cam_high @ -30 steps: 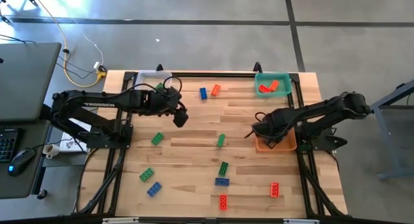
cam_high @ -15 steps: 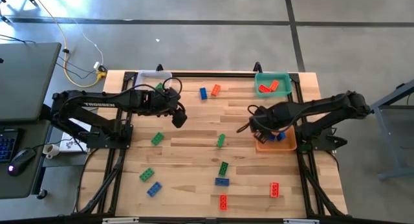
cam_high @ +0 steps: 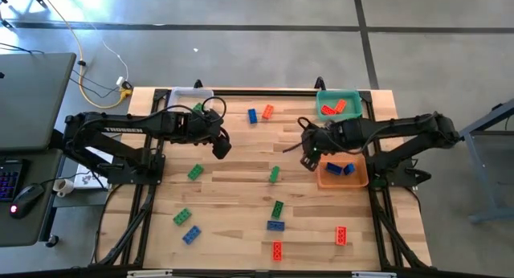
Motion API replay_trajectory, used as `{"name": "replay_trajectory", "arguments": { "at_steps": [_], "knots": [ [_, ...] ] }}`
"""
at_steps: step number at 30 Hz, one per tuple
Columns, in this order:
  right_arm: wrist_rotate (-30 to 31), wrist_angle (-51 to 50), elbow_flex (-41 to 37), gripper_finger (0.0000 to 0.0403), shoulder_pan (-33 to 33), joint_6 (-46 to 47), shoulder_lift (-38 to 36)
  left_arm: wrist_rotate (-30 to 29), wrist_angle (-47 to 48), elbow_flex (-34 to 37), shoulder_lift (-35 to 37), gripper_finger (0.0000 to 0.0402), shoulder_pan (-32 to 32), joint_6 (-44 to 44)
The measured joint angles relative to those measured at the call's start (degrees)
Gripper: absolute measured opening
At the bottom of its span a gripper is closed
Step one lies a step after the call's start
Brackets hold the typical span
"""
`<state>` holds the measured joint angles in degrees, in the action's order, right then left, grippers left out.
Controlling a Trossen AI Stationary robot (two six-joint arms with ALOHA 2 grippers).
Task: Sort & place blocks by color
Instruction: Put the orange game piece into the blue bin
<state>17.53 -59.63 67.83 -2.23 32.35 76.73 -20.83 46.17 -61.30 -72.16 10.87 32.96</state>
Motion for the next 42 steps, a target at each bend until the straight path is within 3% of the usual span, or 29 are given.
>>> {"name": "replay_trajectory", "arguments": {
  "at_steps": [5, 9, 20, 35, 42],
  "knots": [
    [-0.49, 8.69, 0.00, 0.0249, 3.76, -8.86, 0.00, -1.61, 0.74, 0.02, 0.00, 0.0241, 0.02, -0.15],
    [-4.30, 17.35, 0.00, 0.0250, 7.68, -14.43, 0.00, -3.38, 0.79, 0.02, 0.00, 0.0241, 0.04, -1.86],
    [-12.08, 34.34, 0.00, 0.0250, 18.02, -19.89, 0.11, -4.25, 0.75, 0.02, -0.02, 0.0241, 5.23, -6.42],
    [-15.07, 44.86, 0.12, 0.0250, 26.76, -18.92, 0.19, -0.45, -3.03, 0.02, -0.02, 0.0241, 17.95, -18.51],
    [-15.10, 36.81, 12.77, 0.0250, 28.82, -24.77, 8.09, 1.39, -6.20, 0.02, -0.02, 0.0241, 22.28, -23.16]
  ]
}}
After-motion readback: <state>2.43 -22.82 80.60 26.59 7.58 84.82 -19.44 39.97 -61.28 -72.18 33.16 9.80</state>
